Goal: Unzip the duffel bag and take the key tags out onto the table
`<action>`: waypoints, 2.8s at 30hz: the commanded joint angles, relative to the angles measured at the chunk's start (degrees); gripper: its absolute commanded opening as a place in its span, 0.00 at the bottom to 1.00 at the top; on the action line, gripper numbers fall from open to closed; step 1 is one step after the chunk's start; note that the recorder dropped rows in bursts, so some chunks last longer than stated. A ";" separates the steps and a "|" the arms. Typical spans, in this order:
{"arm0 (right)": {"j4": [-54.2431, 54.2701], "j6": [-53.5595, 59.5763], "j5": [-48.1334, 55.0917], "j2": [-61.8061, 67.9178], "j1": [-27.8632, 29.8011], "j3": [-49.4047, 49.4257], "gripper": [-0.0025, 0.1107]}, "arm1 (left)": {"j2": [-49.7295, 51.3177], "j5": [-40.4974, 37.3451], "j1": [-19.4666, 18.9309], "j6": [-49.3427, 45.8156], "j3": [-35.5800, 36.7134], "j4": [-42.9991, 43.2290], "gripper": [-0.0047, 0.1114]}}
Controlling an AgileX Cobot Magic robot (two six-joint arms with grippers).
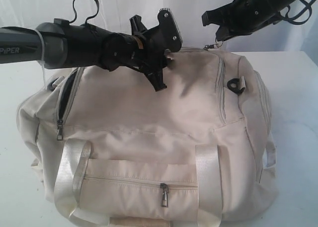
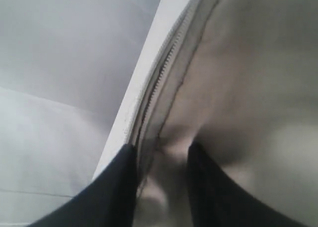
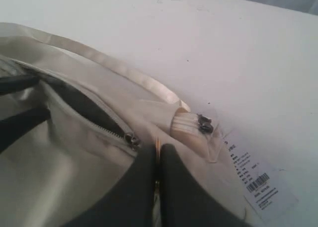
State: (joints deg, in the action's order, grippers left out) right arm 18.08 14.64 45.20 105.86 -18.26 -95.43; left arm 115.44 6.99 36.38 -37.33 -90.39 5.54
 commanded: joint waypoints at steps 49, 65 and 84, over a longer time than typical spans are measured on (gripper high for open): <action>-5.46 0.32 3.92 -2.38 0.64 2.96 0.02 | 2.97 3.23 3.14 -2.23 -5.04 -0.19 0.18; -10.06 0.47 8.45 -2.43 0.64 2.96 0.02 | 2.97 -2.50 0.88 0.29 -5.04 -0.81 0.04; -24.11 -7.67 3.97 -5.40 1.15 2.96 0.02 | 0.85 -5.07 0.30 0.06 -5.04 -0.81 0.04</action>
State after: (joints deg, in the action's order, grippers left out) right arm 2.41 7.32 48.57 101.72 -18.92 -92.70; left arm 117.37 5.95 38.54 -37.89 -95.58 5.26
